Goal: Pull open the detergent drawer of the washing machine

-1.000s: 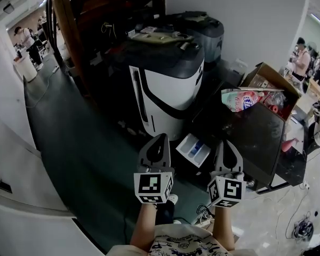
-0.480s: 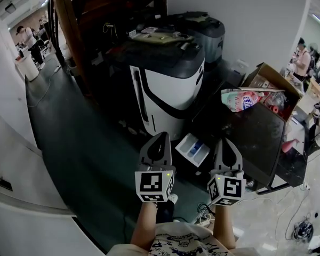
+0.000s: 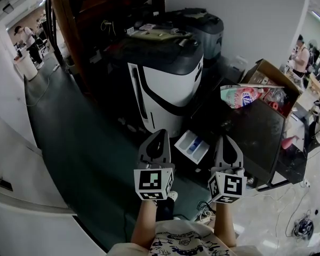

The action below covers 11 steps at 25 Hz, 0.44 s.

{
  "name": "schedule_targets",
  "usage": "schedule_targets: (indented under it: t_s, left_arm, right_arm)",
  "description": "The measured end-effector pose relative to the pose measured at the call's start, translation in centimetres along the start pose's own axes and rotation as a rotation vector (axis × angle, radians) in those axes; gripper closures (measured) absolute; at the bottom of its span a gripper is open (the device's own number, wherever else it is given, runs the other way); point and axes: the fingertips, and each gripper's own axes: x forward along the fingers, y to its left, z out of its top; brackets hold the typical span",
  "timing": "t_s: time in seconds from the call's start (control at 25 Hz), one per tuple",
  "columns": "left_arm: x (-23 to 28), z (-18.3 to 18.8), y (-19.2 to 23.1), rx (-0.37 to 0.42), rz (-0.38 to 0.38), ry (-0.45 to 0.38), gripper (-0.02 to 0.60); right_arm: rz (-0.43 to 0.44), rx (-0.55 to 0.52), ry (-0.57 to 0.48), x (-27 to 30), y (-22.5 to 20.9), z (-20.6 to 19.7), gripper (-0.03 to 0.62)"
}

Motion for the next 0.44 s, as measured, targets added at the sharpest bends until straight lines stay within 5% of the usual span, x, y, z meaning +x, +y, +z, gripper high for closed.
schedule_targets:
  t_s: [0.44]
  left_arm:
    - [0.21, -0.09, -0.25, 0.001, -0.004, -0.004, 0.568]
  right_arm:
    - [-0.007, -0.006, 0.000, 0.12, -0.45, -0.09, 0.580]
